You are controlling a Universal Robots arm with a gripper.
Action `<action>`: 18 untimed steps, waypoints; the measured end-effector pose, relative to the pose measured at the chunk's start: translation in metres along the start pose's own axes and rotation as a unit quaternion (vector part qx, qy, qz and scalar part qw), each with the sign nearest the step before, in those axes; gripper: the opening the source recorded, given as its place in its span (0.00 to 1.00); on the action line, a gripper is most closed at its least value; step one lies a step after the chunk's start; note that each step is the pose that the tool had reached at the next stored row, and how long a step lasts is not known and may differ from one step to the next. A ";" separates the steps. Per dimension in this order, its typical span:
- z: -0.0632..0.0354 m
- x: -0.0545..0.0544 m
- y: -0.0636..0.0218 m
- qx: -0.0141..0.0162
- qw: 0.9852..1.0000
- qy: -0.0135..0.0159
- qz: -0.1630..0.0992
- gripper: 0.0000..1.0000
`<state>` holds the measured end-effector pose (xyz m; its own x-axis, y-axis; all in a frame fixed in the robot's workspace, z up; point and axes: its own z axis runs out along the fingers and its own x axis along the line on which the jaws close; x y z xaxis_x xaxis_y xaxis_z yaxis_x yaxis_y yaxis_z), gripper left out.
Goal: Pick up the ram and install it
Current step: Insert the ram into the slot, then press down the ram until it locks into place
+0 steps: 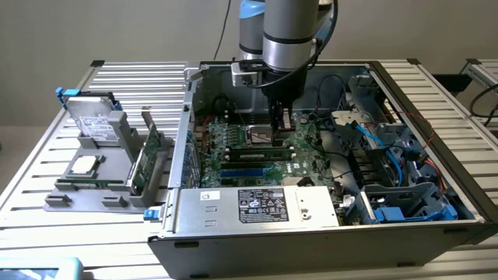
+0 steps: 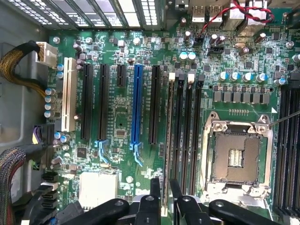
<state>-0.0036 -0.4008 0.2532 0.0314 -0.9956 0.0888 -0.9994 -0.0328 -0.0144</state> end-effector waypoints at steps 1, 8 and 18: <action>0.0000 0.000 0.0000 0.000 1.000 0.000 0.000 0.22; 0.0001 0.002 0.0001 0.000 1.000 0.000 0.000 0.11; 0.0021 0.003 -0.0083 0.000 1.000 -0.006 0.000 0.11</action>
<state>0.0048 -0.4033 0.2514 0.0313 -0.9965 0.0772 -0.9994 -0.0326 -0.0146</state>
